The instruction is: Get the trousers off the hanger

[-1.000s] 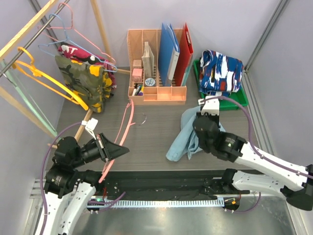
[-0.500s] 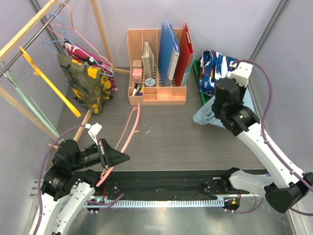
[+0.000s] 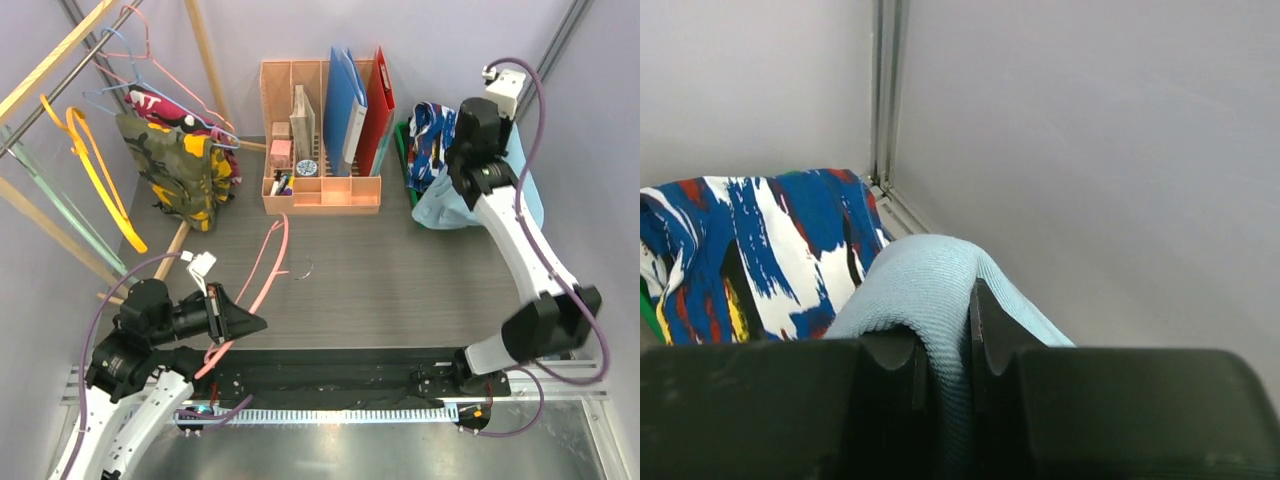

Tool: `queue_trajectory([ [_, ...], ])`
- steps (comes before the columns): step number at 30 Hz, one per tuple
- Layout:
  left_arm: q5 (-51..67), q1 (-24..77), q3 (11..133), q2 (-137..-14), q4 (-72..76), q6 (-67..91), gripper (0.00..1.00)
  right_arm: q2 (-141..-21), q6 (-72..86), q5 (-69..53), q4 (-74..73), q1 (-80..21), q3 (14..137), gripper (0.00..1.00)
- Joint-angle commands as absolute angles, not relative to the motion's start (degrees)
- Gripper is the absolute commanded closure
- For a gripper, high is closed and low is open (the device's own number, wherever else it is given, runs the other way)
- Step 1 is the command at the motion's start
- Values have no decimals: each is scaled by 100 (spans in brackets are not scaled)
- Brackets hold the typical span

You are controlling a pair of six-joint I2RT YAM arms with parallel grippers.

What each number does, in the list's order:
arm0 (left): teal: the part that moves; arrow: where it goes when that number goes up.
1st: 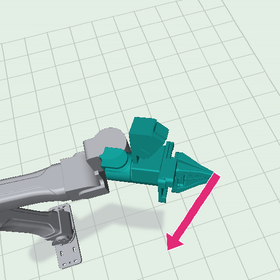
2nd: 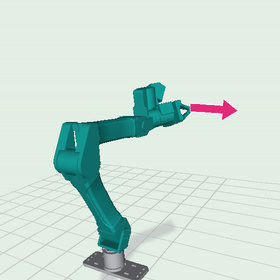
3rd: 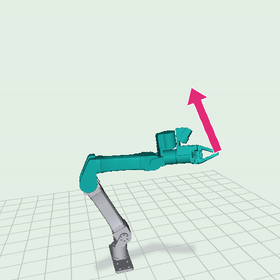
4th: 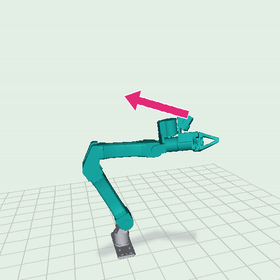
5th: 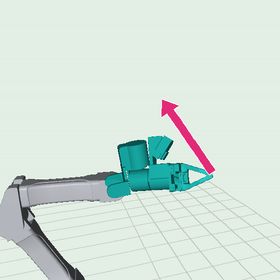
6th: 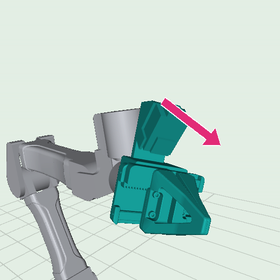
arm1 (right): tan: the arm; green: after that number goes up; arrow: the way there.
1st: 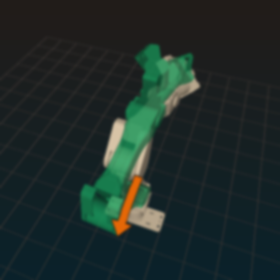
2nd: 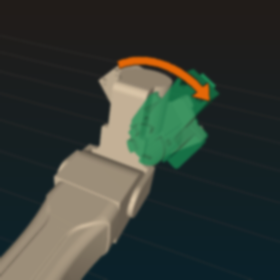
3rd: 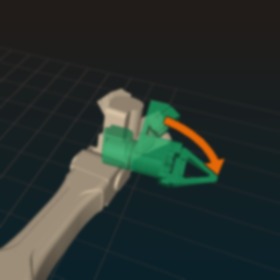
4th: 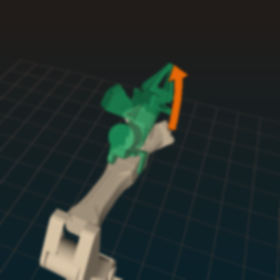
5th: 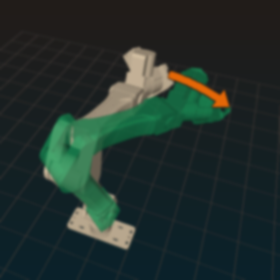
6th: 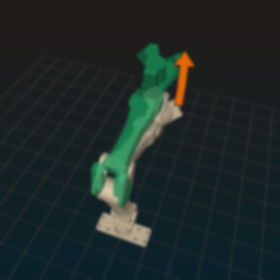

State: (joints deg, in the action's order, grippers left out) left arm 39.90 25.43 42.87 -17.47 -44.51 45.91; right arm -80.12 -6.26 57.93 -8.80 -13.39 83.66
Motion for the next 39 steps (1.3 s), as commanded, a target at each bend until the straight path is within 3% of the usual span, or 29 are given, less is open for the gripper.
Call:
queue_trajectory([
  [1,4043,2575,4579,-2012,-4263,4210,100,-9006,-677,4879,544,-836,9436,99],
  [6,3929,2575,4737,-2557,-4526,3842,100,-11071,-642,4088,791,-492,10851,99],
  [12,3735,2575,4773,-3313,-4342,3647,100,-13933,-457,3394,213,-413,13997,99],
  [15,3761,2575,4755,-3524,-4088,3700,100,-14422,-107,3165,306,-404,14634,99],
  [21,3885,2575,4755,-3665,-3648,3946,100,-14493,816,2804,660,-404,13606,91],
  [25,3859,2566,4834,-3446,-3586,4183,100,-14546,1063,2803,-384,-396,14167,71],
  [28,3815,2575,4834,-3139,-3490,4438,100,-14090,1212,2944,-1255,-404,14238,49],
  [30,3841,2566,4860,-3050,-3428,4544,100,-13432,1300,3102,-1765,-396,13898,43],
  [31,3858,2575,4886,-3032,-3384,4579,100,-13169,1327,3146,-1880,-404,13756,33],
  [37,3464,2566,5089,-2997,-3402,4939,100,-11691,1564,3032,-3724,-430,13282,19],
  [39,3130,2575,5167,-2997,-3358,5088,100,-10930,1591,2936,-4077,-553,12521,15],
])
